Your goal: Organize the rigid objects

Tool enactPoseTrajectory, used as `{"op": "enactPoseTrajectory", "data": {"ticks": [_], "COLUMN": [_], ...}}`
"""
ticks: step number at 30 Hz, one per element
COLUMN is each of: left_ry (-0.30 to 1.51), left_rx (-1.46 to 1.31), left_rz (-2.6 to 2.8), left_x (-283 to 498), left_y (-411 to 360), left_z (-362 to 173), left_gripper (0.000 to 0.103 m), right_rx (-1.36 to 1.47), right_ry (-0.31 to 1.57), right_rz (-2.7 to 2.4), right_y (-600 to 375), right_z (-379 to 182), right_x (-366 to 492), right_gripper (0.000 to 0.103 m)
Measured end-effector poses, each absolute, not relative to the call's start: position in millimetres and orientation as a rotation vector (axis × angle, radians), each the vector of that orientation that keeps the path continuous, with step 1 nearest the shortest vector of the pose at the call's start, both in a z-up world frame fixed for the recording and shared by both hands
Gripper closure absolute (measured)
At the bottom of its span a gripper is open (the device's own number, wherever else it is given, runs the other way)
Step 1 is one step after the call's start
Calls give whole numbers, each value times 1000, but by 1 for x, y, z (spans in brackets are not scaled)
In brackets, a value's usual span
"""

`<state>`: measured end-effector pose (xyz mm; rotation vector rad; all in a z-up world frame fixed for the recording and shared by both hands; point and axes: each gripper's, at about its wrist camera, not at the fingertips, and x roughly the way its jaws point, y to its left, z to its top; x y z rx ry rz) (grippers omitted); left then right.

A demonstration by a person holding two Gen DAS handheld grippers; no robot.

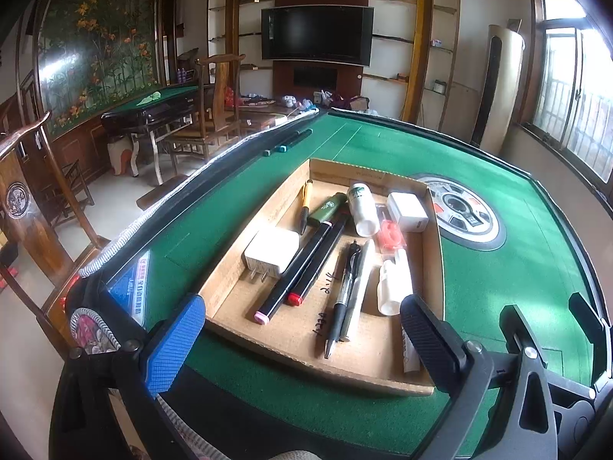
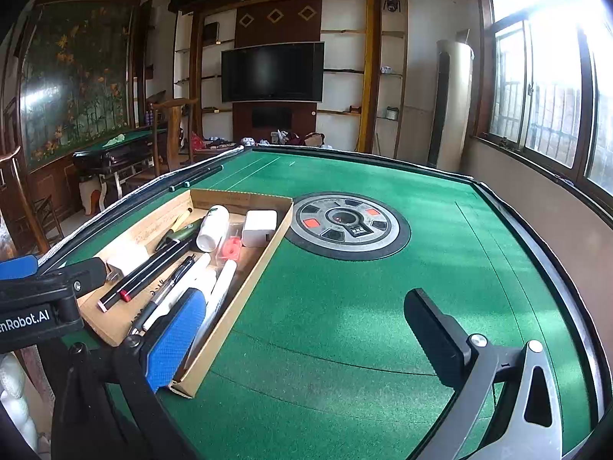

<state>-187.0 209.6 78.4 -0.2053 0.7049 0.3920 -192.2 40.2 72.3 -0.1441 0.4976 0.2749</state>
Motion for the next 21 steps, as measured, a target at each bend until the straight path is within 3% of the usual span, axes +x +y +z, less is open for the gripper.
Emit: {"op": "enactPoseTrajectory", "data": {"ticks": [21], "left_ry": [761], "left_rx": [-222], "left_rz": [383], "left_x": [-181], "left_y": [216], "left_z": [64], "left_gripper": [1], "right_rx": [-87], "right_ry": [498], "right_rz": [244], "right_y": [33], "right_z": [67], "right_x": [-184], "right_gripper": [0]}}
